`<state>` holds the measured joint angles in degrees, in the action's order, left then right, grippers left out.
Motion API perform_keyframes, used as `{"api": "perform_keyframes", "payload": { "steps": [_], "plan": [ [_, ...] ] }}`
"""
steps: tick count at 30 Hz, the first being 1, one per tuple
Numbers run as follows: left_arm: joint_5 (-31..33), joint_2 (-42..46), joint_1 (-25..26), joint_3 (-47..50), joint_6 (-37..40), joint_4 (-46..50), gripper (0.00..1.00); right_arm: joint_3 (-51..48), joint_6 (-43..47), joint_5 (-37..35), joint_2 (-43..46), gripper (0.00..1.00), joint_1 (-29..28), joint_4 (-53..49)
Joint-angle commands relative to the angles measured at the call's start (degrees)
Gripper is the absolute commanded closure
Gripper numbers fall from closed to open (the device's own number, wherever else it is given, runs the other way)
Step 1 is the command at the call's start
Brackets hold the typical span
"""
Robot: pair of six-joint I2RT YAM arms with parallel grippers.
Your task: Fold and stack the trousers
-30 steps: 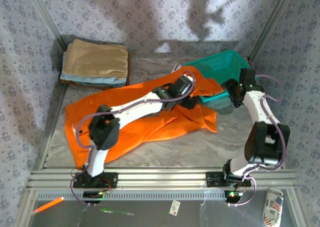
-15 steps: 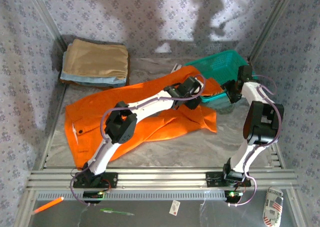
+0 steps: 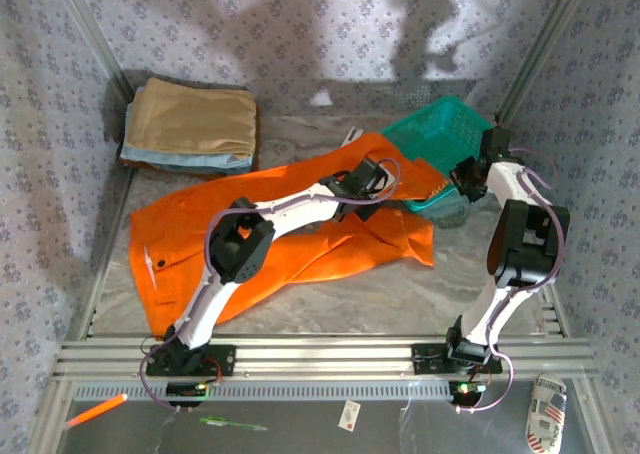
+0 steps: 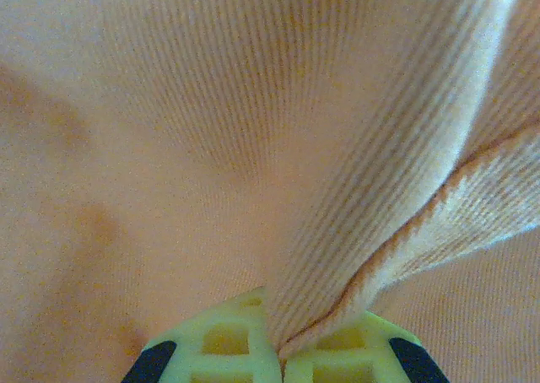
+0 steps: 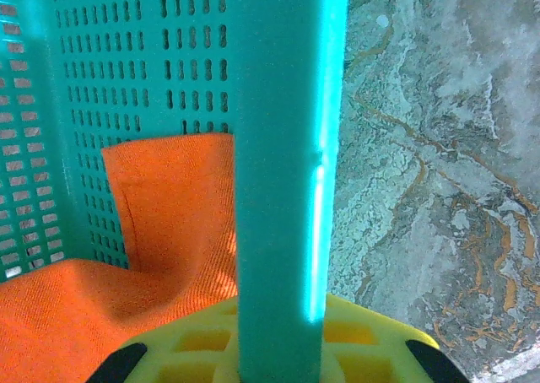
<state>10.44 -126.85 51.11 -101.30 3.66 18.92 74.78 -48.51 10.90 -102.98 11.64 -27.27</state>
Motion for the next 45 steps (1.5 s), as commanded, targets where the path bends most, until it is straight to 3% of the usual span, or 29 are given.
{"api": "perform_keyframes", "payload": {
  "steps": [1, 9, 12, 16, 21, 22, 26, 29, 30, 33, 35, 36, 41, 45],
  "plan": [
    [1.0, 10.6, 0.3, 4.3, -0.1, -5.0, 1.0, 1.5, -1.9, -4.5, 0.5, 1.0, 0.5, -0.8],
    [-2.3, 36.0, 1.4, 18.3, -5.0, -4.9, 1.0, -0.2, -7.9, -8.1, 1.3, 1.0, 3.3, 0.1],
    [-2.3, 41.2, 2.6, 24.5, -7.9, -1.8, 1.0, -1.0, -10.0, -9.0, 1.3, 1.0, 4.4, 1.3],
    [-4.0, 43.0, 4.2, 35.6, -14.8, -6.1, 1.0, 1.1, -12.2, -8.4, -0.9, 1.0, 4.4, 2.7],
    [-5.6, 36.0, 5.9, 39.3, -19.4, -9.9, 1.0, 7.6, -10.8, -3.3, -6.5, 1.0, 2.6, 3.4],
    [-5.8, 34.1, 6.1, 39.1, -19.7, -10.0, 1.0, 9.0, -9.7, -1.8, -6.9, 0.96, 2.5, 2.5],
    [-5.6, 29.9, 6.3, 38.0, -21.2, -8.9, 1.0, 6.9, -3.6, -2.1, -0.9, 0.48, 2.2, 0.7],
    [-5.2, 30.0, 6.2, 37.2, -22.0, -7.9, 0.99, 1.7, 0.3, -2.6, 7.0, 0.35, 2.2, -1.0],
    [-5.0, 30.4, 6.2, 36.7, -22.3, -6.9, 0.91, -1.0, 1.5, -2.5, 10.1, 0.33, 1.8, -1.1],
    [-3.7, 32.8, 6.2, 35.8, -23.3, -4.2, 0.31, -10.3, 4.2, -4.0, 20.1, 0.3, -0.6, -2.8],
    [-1.7, 35.7, 6.2, 35.3, -25.0, -1.7, 0.04, -17.4, 4.7, -5.3, 27.7, 0.3, -3.1, -4.0],
    [-0.2, 37.6, 6.2, 35.3, -26.1, -0.2, 0.0, -21.9, 4.3, -6.4, 32.1, 0.3, -5.2, -4.1],
    [6.0, 50.0, 6.2, 41.1, -34.8, 6.3, 0.02, -40.7, -1.1, -8.7, 50.9, 0.32, -17.0, -5.8],
    [11.0, 59.8, 6.3, 50.2, -47.6, 14.7, 0.18, -50.1, -4.9, -7.4, 61.3, 0.35, -23.7, -8.2]
  ]
}}
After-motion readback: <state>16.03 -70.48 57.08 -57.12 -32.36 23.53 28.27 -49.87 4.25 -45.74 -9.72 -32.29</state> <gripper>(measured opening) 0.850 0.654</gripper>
